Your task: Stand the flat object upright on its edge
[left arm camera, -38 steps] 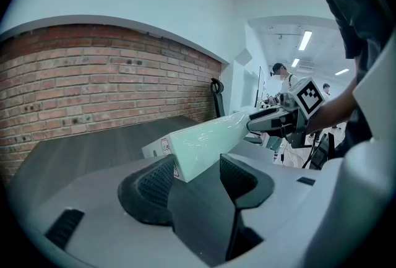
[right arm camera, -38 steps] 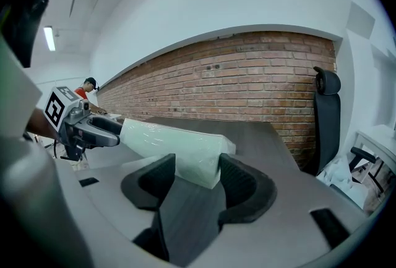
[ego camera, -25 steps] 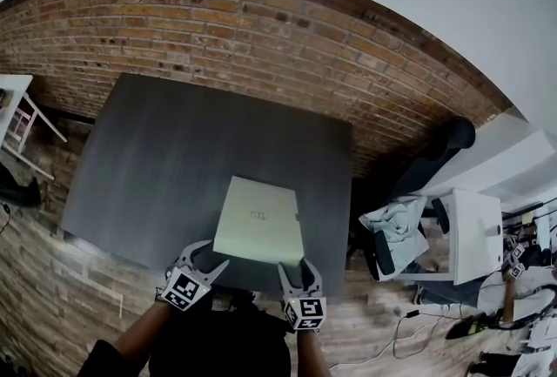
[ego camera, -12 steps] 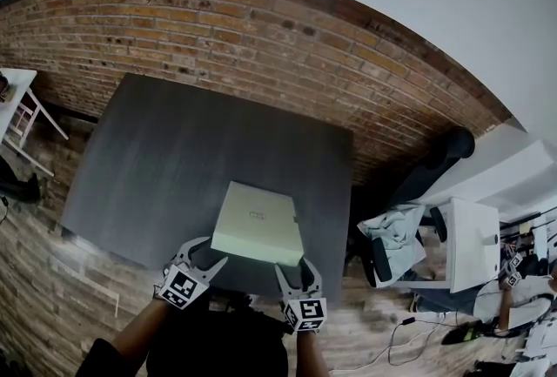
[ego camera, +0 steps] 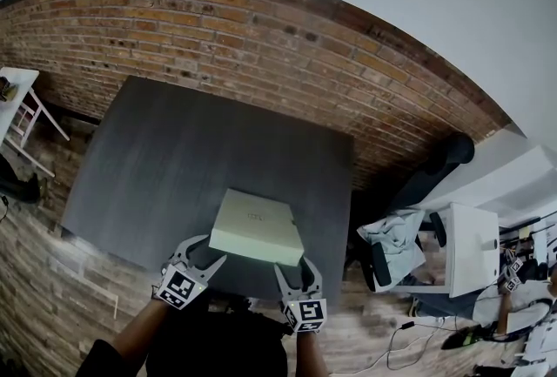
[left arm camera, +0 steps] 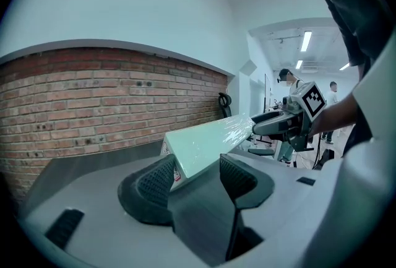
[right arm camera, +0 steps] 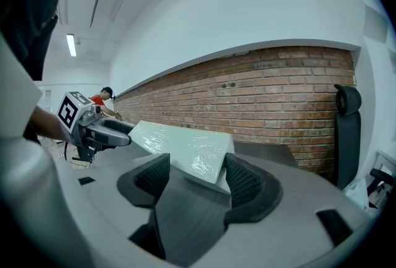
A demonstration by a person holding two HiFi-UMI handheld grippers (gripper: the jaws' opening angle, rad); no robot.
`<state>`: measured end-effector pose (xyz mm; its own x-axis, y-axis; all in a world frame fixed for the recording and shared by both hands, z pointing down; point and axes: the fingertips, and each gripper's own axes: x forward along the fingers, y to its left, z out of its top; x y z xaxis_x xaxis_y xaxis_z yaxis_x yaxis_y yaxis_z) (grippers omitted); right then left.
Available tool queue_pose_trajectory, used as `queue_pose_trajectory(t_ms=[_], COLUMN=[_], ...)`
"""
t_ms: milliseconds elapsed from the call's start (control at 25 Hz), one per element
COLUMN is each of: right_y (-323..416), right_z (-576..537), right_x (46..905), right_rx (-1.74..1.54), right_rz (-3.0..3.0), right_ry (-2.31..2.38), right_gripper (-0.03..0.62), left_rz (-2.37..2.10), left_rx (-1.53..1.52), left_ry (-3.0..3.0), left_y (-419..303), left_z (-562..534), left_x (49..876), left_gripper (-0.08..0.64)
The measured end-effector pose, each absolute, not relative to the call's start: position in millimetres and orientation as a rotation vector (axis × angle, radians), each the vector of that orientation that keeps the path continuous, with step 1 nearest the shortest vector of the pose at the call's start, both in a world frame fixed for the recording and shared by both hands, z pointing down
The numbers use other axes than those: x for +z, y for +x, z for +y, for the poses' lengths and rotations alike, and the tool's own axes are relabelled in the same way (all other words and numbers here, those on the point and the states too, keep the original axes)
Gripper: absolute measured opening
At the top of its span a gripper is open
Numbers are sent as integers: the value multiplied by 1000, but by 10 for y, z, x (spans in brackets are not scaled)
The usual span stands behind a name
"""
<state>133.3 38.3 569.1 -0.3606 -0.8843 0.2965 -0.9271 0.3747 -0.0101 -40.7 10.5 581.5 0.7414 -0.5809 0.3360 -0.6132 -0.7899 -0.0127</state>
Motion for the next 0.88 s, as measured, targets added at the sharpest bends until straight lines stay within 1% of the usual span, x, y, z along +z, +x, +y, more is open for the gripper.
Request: queue_pose_trajectory(t_ms=[880], right_y=[1201], right_z=[218], right_x=[5450], right_rx=[234], right_rz=[-2467], right_ry=[1580], right_gripper=[275], left_rz=[-1068], left_rx=[446], left_ry=[2841], left_y=[-566], left_z=[-31], left_x=[5555], left_gripper=[224])
